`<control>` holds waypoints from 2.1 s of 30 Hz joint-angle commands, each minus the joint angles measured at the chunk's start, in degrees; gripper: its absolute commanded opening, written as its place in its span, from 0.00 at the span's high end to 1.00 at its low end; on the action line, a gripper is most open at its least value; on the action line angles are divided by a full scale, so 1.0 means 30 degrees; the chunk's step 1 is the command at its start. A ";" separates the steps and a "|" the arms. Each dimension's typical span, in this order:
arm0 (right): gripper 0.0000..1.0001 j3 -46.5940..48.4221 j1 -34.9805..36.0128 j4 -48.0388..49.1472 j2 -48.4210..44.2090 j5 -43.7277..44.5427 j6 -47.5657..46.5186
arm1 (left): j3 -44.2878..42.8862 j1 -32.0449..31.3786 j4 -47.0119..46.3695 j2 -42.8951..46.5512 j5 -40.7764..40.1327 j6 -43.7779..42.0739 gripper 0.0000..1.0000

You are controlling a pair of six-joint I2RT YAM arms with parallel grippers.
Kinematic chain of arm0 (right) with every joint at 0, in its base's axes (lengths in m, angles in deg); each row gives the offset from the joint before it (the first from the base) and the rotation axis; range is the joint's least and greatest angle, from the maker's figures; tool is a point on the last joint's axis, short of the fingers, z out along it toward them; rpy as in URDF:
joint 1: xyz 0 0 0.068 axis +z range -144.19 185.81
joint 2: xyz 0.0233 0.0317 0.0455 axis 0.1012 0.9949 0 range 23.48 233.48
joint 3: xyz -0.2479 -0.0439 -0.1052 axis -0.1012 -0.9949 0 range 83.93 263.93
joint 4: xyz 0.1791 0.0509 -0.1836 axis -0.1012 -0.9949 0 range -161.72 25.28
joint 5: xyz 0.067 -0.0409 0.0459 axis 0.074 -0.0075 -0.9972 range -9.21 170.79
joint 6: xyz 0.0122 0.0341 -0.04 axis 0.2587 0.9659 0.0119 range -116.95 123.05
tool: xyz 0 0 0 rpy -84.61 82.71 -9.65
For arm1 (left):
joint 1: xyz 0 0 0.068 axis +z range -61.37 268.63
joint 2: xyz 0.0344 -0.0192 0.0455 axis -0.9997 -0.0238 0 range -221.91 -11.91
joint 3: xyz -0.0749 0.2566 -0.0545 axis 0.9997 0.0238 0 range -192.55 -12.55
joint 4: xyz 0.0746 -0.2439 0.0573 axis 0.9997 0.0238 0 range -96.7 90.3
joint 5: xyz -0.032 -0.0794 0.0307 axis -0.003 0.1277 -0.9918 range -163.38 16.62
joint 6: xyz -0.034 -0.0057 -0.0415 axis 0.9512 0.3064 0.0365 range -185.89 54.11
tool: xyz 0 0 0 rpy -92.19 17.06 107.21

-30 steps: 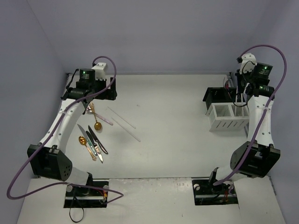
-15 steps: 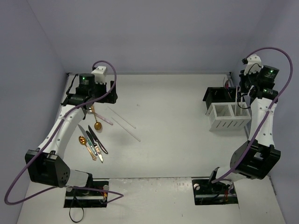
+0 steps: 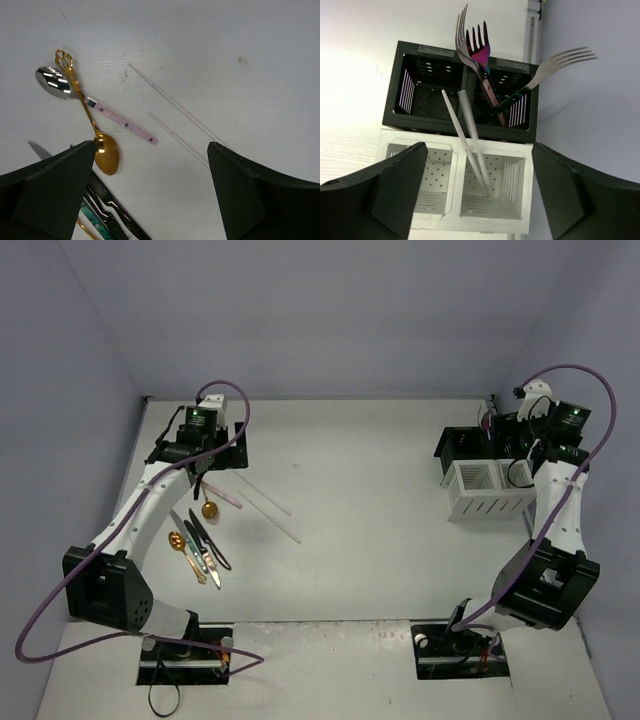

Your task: Sort the eating utensils into containers

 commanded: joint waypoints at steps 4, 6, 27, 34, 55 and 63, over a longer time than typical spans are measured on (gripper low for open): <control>0.11 0.0972 -0.0006 0.1194 -0.3001 -0.0338 0.0714 | 0.0907 -0.1277 0.0378 -0.1120 -0.1182 0.3625 0.08; 0.10 0.1310 0.0005 0.1033 -0.3453 -0.0619 0.1063 | 0.0976 -0.1901 0.0591 -0.1715 -0.1092 0.4276 0.08; 0.11 0.1491 0.0619 -0.0260 -0.4203 -0.1610 0.1737 | -0.4829 -0.2540 0.1169 -0.9607 0.0192 0.7263 0.27; 0.11 0.1527 0.0619 -0.0394 -0.4397 -0.1509 0.1422 | -0.5394 -0.2058 0.1169 -1.0831 0.0348 0.7772 0.30; 0.12 0.1787 0.0648 -0.0884 -0.4343 -0.1400 0.0814 | -0.8093 -0.2346 -0.0703 -1.4315 0.3451 0.8028 0.76; 0.13 0.2041 0.0654 -0.1307 -0.4280 -0.1582 0.0721 | -1.1145 -0.3118 -0.0735 -1.6525 0.3859 0.6799 1.00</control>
